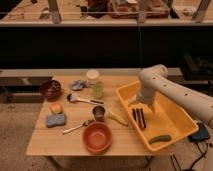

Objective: Wipe tray with eraser

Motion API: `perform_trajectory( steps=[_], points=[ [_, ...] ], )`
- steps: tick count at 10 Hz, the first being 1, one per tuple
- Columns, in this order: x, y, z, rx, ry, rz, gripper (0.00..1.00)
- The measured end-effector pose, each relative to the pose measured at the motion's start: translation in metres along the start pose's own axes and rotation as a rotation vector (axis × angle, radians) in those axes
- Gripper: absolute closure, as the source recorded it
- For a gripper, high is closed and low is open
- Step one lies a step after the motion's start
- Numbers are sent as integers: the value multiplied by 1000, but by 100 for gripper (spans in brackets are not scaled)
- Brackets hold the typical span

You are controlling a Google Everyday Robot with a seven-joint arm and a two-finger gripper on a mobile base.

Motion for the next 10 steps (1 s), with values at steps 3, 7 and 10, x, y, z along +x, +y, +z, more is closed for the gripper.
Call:
perform_trajectory(
  steps=[3, 7, 10],
  points=[
    [-2, -2, 7, 16, -17, -7, 20],
    [-5, -3, 23, 33, -38, -11, 20],
    [-8, -6, 31, 21, -42, -27, 20]
  ],
)
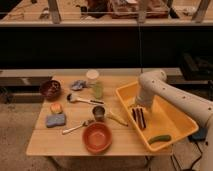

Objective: Wipe tray with eraser

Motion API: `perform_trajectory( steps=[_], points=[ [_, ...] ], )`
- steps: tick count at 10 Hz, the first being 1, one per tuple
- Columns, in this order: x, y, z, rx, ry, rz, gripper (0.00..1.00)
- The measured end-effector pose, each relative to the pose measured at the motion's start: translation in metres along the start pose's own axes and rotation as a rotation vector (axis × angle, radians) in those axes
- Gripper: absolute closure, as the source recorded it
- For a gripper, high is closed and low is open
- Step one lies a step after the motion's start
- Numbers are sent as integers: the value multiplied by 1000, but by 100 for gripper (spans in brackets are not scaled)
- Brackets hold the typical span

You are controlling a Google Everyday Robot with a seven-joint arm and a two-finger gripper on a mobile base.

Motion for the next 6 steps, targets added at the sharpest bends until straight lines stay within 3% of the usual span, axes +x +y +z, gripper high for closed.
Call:
perform_trajectory(
  steps=[6],
  points=[
    [-2, -5, 27, -27, -47, -13, 20]
  ],
)
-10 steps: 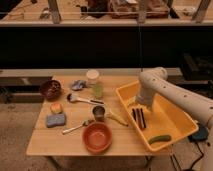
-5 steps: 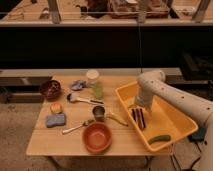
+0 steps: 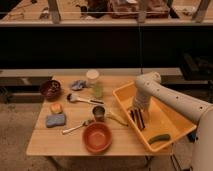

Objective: Wipe tray with eraser

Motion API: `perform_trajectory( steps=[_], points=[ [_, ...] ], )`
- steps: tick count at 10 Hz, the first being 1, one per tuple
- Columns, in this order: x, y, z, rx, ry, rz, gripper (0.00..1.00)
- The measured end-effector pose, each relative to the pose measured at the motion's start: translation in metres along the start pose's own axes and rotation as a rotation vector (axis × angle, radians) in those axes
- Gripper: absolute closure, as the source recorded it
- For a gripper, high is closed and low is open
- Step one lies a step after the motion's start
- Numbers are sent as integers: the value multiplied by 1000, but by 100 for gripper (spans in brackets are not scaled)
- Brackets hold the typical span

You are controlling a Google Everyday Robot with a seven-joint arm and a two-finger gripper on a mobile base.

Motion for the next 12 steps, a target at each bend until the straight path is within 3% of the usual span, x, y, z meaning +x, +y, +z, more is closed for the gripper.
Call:
perform_trajectory(
  steps=[3, 4, 6, 7, 12],
  points=[
    [-2, -3, 6, -2, -20, -12, 21],
    [-3, -4, 7, -2, -23, -15, 26],
    [-4, -8, 9, -3, -29, -22, 48],
    [-4, -7, 9, -4, -30, -22, 54],
    [-4, -1, 10, 10, -41, -17, 56]
  ],
)
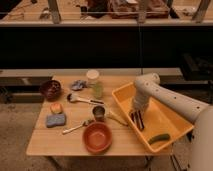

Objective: Wipe tray with eraser

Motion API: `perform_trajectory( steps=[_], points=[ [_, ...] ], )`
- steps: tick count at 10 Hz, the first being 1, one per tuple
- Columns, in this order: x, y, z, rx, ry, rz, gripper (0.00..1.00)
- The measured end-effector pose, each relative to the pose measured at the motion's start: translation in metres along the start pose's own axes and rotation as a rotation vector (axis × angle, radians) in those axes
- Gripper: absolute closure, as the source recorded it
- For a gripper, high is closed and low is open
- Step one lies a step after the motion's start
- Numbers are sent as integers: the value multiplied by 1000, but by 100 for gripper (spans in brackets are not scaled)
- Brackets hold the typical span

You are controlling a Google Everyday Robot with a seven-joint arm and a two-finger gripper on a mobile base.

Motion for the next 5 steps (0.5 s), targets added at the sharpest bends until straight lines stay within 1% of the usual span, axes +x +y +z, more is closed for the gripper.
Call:
perform_trajectory(
  steps=[2, 4, 5],
  points=[
    [0, 2, 0, 10, -8, 3, 56],
    [4, 10, -1, 43, -28, 24, 56],
    [7, 17, -2, 52, -31, 39, 56]
  ],
)
